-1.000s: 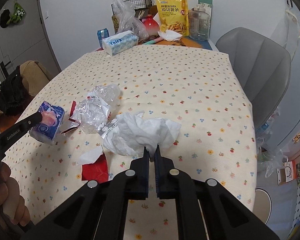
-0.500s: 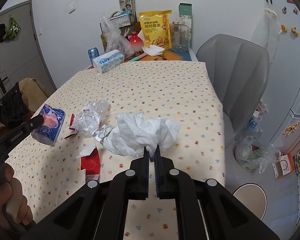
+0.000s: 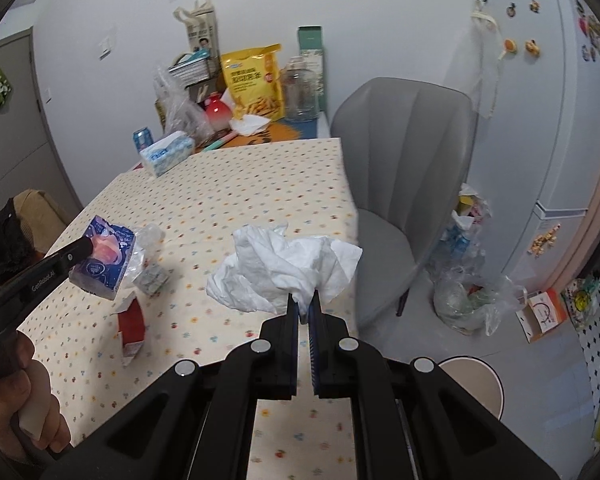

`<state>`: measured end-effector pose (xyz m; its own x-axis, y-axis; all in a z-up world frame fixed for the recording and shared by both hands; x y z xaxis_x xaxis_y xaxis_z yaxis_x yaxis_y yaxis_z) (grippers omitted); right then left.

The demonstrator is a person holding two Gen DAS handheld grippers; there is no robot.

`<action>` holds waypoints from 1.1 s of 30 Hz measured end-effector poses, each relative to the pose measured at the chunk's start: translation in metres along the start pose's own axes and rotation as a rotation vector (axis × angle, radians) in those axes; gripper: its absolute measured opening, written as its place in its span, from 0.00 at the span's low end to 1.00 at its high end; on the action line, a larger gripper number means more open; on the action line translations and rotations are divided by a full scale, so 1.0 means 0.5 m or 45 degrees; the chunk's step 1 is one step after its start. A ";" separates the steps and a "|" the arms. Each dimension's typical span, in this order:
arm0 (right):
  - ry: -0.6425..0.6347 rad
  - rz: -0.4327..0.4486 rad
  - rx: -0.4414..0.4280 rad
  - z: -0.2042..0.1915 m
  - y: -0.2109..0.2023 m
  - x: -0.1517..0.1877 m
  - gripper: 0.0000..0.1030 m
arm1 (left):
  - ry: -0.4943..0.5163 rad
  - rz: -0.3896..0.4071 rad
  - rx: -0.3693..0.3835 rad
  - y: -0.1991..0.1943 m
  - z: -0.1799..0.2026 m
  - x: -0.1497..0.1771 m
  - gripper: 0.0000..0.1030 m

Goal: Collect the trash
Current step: 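Carry the packet and tissue to the white bin and release both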

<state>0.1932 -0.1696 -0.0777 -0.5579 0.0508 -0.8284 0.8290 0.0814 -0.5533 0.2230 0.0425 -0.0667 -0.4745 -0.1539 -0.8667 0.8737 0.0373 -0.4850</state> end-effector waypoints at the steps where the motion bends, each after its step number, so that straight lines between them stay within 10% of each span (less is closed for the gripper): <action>1: 0.009 0.005 0.012 0.010 -0.004 -0.001 0.06 | 0.006 0.001 0.011 0.000 0.012 -0.001 0.07; 33: 0.229 0.081 0.498 0.388 -0.137 0.025 0.06 | 0.333 -0.052 0.409 -0.005 0.489 0.068 0.07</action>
<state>0.1371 -0.3679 -0.0675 -0.4745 0.2186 -0.8527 0.7953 -0.3088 -0.5217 0.2309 -0.2040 -0.0665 -0.4848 0.1085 -0.8679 0.8229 -0.2797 -0.4947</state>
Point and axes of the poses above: each gripper's, at about its wrist camera, not at the fingertips, and y roughly the way its jaws point, z to its right, x to its underside, the point moved 10 cm from there along y, roughly the way its jaws point, and after that the axes turned 7 degrees about z, right-handed, at the moved point
